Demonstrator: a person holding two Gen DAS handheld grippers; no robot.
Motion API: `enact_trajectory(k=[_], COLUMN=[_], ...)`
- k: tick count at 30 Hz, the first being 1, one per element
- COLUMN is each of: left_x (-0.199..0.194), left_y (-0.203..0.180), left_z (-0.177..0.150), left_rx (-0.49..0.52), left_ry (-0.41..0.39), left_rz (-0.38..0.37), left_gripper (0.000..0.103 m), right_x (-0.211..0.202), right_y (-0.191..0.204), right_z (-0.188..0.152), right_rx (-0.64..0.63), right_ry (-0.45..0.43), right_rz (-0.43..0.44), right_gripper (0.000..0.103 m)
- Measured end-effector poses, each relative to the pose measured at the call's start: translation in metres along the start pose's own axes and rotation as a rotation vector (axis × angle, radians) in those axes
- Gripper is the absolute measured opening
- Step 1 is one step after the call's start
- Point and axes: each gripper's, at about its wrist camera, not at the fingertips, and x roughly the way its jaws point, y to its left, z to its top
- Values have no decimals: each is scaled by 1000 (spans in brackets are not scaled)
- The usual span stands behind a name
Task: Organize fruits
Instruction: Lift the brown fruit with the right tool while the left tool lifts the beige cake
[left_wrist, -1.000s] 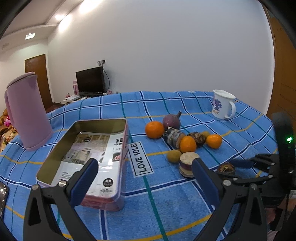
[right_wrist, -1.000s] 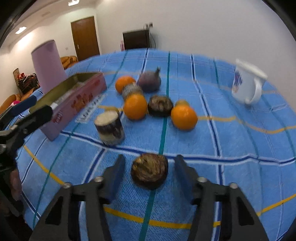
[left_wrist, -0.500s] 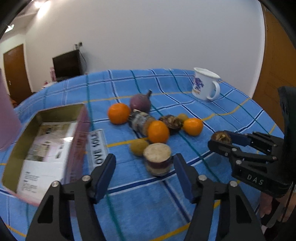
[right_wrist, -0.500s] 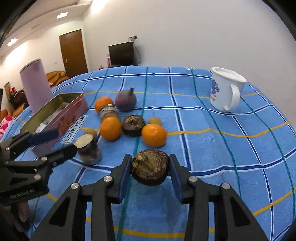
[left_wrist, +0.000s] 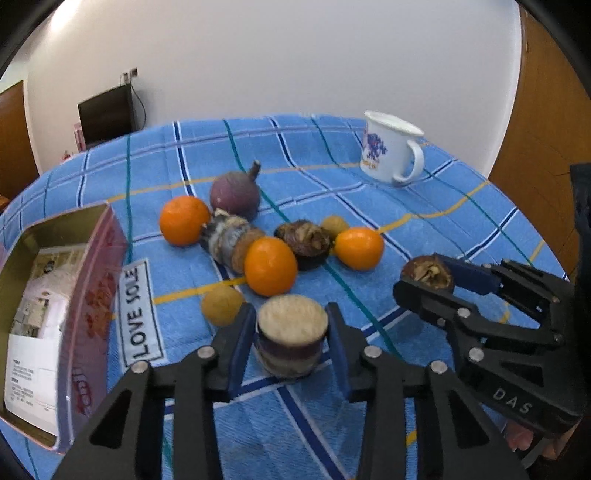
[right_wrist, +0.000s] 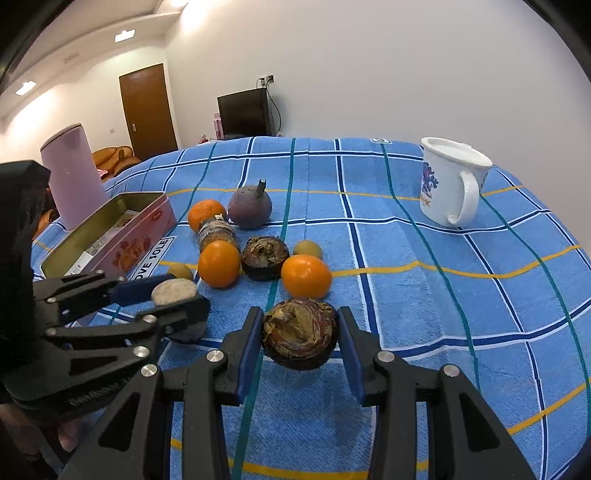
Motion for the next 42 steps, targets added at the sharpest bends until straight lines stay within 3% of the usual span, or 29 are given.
enact_trajectory(k=[11,42], left_x=[-2,-36], left_y=[5,4], left_z=[-3,-6], left_rx=[-19,-8], left_ry=[1,-183], left_rz=[-26,60], left_gripper=[39,38], right_x=[0,-28], right_y=[-1,6], right_z=[0,-5], right_rx=[1,-51], right_ry=[-8,-158], right_rz=[8,66], right_gripper=[42,42])
